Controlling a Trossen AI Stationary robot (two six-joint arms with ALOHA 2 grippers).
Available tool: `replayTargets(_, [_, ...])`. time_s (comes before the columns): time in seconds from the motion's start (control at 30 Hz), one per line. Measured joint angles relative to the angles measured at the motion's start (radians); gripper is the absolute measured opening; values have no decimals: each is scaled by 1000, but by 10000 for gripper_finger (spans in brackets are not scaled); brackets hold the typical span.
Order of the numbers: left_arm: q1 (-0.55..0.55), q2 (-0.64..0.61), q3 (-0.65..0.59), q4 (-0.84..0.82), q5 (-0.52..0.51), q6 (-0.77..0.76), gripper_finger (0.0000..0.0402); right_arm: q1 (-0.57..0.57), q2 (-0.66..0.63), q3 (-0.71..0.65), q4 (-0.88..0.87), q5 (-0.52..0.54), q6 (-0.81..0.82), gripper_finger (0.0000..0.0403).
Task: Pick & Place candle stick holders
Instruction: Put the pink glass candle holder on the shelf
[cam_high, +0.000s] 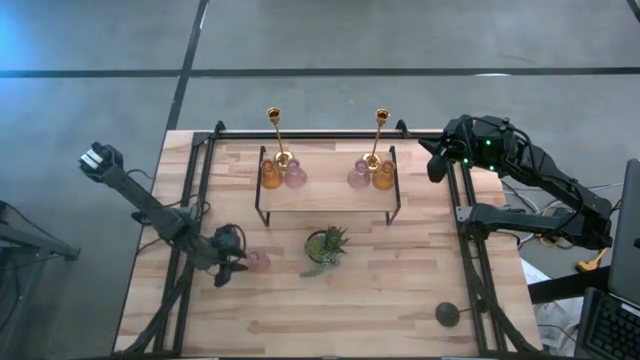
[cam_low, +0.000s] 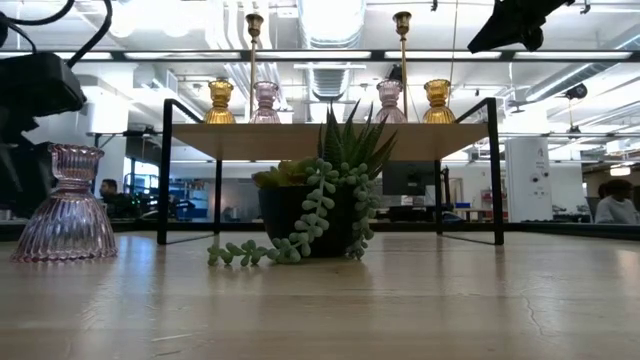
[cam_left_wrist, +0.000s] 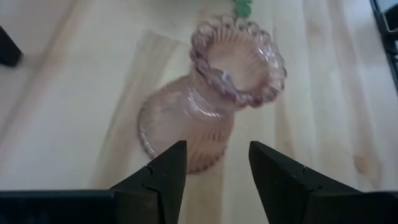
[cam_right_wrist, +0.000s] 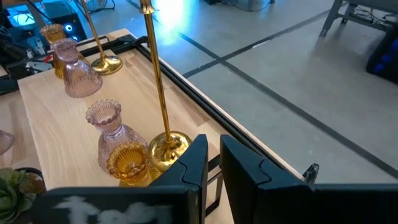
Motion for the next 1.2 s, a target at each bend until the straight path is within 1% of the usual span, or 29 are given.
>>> replayTargets(0.17, [0, 0, 4, 2, -66, 55, 177, 0, 0, 0, 0, 0, -4, 38])
replayTargets(0.3, [0, 0, 1, 44, -115, 109, 177, 0, 0, 0, 0, 0, -4, 38])
replayTargets(0.6, [0, 0, -2, 85, -166, 203, 177, 0, 0, 0, 0, 0, -15, 38])
replayTargets(0.77, [0, 4, -12, 110, -170, 219, 177, 0, 0, 0, 0, 0, -20, 38])
replayTargets(0.97, [1, 54, -60, 251, -166, 230, 177, 0, 0, 0, 0, 0, -20, 38])
replayTargets(1.1, [1, 88, -68, 330, -174, 250, 177, 0, 0, 0, 2, 0, -20, 38])
replayTargets(1.2, [3, 114, -67, 338, -175, 253, 177, 0, 0, 0, 2, 0, -19, 38])
